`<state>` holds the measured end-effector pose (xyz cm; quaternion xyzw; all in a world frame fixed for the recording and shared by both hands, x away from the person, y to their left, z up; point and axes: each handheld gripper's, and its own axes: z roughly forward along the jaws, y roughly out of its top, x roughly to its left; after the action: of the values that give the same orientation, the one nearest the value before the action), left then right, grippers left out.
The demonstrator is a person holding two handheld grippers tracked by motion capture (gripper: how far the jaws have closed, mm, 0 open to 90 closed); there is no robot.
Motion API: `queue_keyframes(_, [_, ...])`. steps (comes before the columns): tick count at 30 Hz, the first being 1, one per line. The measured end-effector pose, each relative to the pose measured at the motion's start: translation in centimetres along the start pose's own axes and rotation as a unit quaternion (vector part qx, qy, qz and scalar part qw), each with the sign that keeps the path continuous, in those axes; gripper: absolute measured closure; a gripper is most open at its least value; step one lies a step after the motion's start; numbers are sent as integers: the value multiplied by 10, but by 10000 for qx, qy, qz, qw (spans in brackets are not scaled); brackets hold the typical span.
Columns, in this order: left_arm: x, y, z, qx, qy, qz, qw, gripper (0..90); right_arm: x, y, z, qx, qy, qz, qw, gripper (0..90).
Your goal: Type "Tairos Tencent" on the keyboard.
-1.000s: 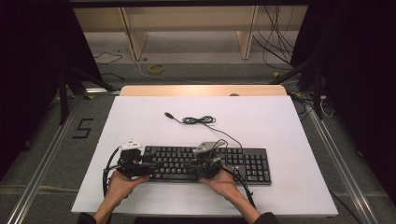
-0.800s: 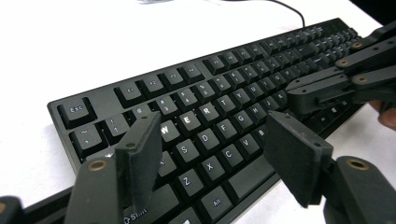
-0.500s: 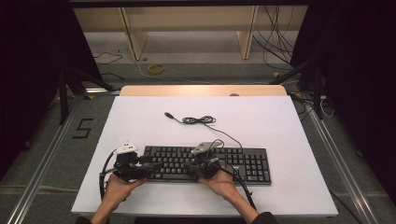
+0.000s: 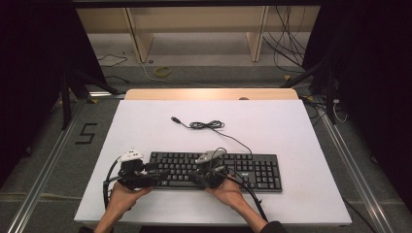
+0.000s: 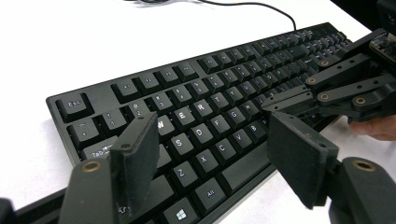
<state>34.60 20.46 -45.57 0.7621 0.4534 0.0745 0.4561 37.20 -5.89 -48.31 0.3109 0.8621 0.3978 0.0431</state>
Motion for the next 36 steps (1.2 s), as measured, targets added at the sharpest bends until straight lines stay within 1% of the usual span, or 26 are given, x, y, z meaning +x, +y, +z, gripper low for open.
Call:
queue_keyframes(4, [0, 0, 0, -10, -2, 9, 10000, 340, 0, 0, 0, 0, 9, 59, 10000, 900])
queue_keyframes(7, [-1, 0, 0, -26, -2, 11, 10000, 339, 0, 0, 0, -3, 1, 49, 10000, 900])
queue_keyframes(10, [0, -1, 0, -24, 6, 16, 10000, 339, 0, 0, -1, -3, 41, 83, 10000, 900])
queue_keyframes(11, [0, -1, 1, -17, 12, 17, 10000, 339, 0, 0, -2, -10, 69, 107, 9999, 874])
queue_keyframes(13, [0, -1, 1, 1, 21, 21, 10000, 338, -1, 1, -3, -77, 116, 106, 9998, 866])
queue_keyframes(17, [0, -1, 1, 0, 30, 22, 10000, 337, -2, 3, -9, -137, 134, 155, 9997, 854])
queue_keyframes(18, [0, -1, 1, -1, 29, 21, 10000, 337, -2, 3, -10, -165, 126, 134, 9997, 853])
queue_keyframes(33, [0, -1, 1, 8, 43, 27, 10000, 335, -5, 5, -15, -272, 171, 180, 9993, 808])
queue_keyframes(36, [0, -1, 1, -2, 46, 18, 10000, 334, -6, 5, -17, -304, 190, 195, 9992, 780])
